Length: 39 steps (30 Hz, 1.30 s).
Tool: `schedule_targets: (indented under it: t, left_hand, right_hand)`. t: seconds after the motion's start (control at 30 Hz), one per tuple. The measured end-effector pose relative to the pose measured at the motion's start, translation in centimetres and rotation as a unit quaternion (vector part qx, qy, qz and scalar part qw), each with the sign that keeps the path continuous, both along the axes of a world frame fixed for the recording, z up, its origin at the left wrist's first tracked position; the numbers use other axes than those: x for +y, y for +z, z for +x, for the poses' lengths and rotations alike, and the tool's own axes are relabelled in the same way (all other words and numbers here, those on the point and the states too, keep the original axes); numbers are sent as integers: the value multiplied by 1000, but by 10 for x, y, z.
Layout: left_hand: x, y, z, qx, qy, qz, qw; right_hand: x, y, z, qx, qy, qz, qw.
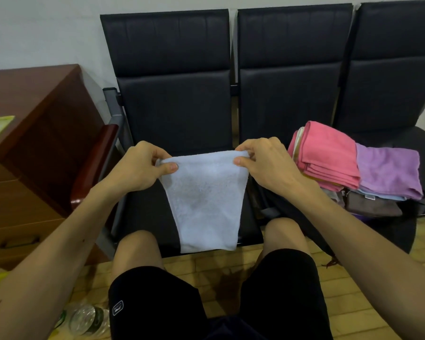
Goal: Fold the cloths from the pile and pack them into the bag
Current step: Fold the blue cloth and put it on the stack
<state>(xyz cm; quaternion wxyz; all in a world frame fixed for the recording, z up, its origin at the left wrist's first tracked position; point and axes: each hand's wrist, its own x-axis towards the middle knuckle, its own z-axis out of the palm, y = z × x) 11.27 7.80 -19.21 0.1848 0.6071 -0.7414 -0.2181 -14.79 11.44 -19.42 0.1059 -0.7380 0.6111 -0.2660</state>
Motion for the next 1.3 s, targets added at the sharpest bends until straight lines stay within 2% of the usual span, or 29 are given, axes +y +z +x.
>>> schedule_targets:
  t: [0.3,0.43,0.5,0.57,0.63,0.67,0.73,0.77,0.8,0.83,0.87,0.93,0.97,1.0,1.03,1.13,1.2,1.23,1.3]
  left_hand:
    - [7,0,-6,-19,7,-94,995]
    - [17,5,-11,-16,-12,-135,991]
    - [20,8,-12,35,-50,-118,991]
    - [27,11,-14,166,-80,-50,982]
    - [36,12,-21,315,-95,15,944]
    - [39,12,-27,357,-98,23,929]
    - [42,14,-38,378,-97,-20,921]
    - [40,15,-42,359,-90,-67,926]
    - [38,16,-45,337,-78,-117,931]
    - [34,16,-46,320,-64,-162,931]
    - [30,16,-46,309,-48,-193,930]
    - [22,13,-39,284,-14,-226,932]
    - [18,11,-33,267,7,-238,934]
    - [13,8,-26,251,34,-243,936]
    - [10,5,-20,237,70,-236,940]
    - [6,-11,-11,244,161,-139,946]
    - [10,-24,-14,317,191,-18,929]
    - [14,-27,-17,369,205,54,905]
    - [28,-24,-21,488,215,202,822]
  right_hand:
    - [2,-6,-14,48,-8,-36,998]
    - [-1,-12,-28,1,13,22,1000]
    - [-2,-15,-35,-38,29,60,997]
    - [1,-18,-41,-116,52,121,984]
    - [9,-25,-40,-266,88,165,946]
    - [12,-30,-37,-362,101,175,910]
    - [18,-49,-24,-541,112,210,807]
    - [23,-62,-15,-593,114,249,757]
    - [29,-75,-5,-612,125,296,722]
    - [35,-86,6,-595,138,339,716]
    - [42,-93,17,-563,149,367,726]
    - [50,-96,32,-519,161,367,755]
    - [51,-94,35,-521,165,356,758]
    - [51,-89,35,-540,164,346,750]
    - [51,-84,34,-573,162,343,726]
    - [55,-66,34,-673,195,373,608]
    - [58,-54,41,-711,197,398,545]
    - [58,-48,43,-723,197,410,520]
    - [59,-38,45,-732,191,416,505]
